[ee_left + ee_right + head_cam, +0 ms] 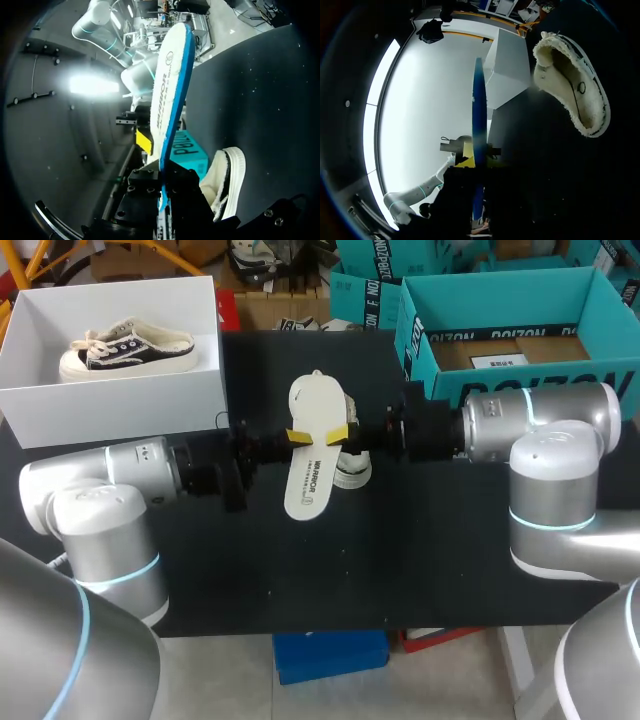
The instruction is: Take the shoe out of the shoebox, open the shoe tongue, remove and reinsert the insole, then place the shoe into the shoebox
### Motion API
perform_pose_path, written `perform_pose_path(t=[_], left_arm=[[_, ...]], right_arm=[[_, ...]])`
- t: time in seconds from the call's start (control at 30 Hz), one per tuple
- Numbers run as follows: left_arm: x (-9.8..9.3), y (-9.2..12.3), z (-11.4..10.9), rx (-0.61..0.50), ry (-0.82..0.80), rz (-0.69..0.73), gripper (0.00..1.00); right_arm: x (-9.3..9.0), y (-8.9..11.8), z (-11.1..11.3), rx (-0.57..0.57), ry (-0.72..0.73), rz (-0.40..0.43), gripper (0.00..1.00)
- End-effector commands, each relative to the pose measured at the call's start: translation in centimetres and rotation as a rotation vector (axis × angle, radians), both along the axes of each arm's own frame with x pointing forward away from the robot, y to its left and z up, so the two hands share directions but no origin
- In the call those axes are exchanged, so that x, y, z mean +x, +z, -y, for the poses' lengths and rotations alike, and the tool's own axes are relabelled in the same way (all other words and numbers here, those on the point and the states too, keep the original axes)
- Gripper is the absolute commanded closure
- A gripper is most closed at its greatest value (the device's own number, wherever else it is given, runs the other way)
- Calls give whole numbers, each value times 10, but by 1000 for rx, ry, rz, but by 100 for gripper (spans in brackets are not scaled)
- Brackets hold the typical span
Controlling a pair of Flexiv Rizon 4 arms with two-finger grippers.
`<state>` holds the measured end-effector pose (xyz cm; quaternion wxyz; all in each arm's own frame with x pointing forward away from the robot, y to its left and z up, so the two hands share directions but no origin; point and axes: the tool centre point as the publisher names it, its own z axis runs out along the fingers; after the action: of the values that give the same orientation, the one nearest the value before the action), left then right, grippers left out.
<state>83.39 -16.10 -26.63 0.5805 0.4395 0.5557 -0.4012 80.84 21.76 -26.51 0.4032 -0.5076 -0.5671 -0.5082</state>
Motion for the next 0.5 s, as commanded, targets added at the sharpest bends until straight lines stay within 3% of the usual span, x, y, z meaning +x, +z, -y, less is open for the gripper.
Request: perform_pose_path(t=[0.03,0.33,0.37,0.4,0.43,0.5], left_arm=[[0,0,2,5,5,0,100],[0,0,2,5,5,0,100],[0,0,2,3,6,-2,95],[0,0,2,2,11,-6,44],[0,0,1,-1,12,-9,0],[1,2,0,-7,14,-13,0]], right_arm=[[0,1,-2,-3,-3,1,100],[1,2,-2,-4,-2,4,100],[1,2,-2,-5,-2,4,100],[1,2,-2,-5,-2,4,100],[1,2,-2,-5,-3,4,100],[2,1,-2,-6,-3,4,100]])
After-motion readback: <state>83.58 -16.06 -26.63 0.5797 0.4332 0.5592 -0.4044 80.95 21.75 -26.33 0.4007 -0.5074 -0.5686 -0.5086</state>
